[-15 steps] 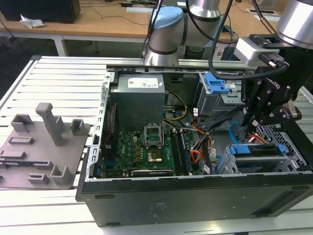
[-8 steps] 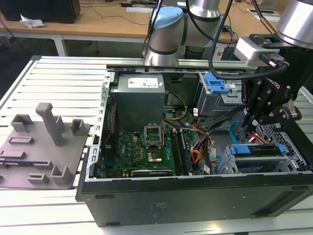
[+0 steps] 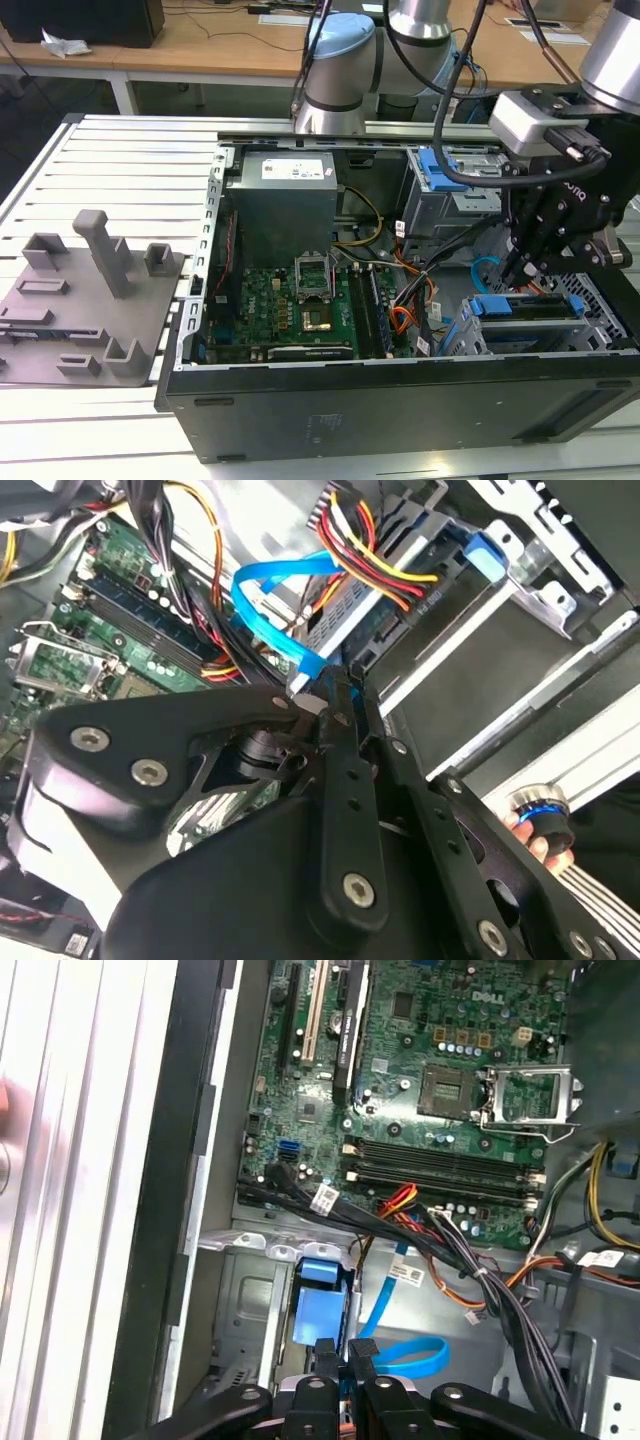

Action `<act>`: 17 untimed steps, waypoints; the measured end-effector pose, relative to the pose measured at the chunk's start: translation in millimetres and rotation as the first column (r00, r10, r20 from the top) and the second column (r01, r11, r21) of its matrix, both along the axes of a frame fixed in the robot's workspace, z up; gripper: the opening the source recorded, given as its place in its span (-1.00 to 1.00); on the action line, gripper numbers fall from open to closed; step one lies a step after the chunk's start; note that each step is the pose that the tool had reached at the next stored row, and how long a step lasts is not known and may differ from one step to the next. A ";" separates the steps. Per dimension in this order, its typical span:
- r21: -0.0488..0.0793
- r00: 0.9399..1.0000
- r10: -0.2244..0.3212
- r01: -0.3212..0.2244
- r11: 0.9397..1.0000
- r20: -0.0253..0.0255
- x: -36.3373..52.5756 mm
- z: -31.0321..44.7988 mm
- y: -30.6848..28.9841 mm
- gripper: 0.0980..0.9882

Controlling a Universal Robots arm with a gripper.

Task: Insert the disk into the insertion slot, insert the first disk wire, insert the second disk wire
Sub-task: 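Insert the second disk wire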

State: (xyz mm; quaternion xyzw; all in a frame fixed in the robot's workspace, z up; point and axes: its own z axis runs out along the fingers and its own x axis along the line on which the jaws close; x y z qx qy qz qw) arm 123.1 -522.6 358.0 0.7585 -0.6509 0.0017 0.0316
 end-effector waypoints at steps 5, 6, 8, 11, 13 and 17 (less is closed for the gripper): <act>0.000 1.000 0.000 0.000 1.000 0.000 1.3 -6.0 -0.5 -0.85; 0.000 1.000 0.000 0.000 1.000 0.000 1.3 -6.2 -0.5 -0.85; 0.000 1.000 -0.002 0.002 1.000 0.000 1.3 -6.2 -0.5 -0.85; 0.000 0.999 -0.045 0.045 0.999 0.000 1.4 -6.3 -0.4 -0.85; 0.000 0.997 -0.080 0.080 0.997 0.000 1.3 -6.3 -0.5 -0.85; 0.000 0.989 -0.145 0.145 0.989 0.000 1.3 -6.4 -0.4 -0.85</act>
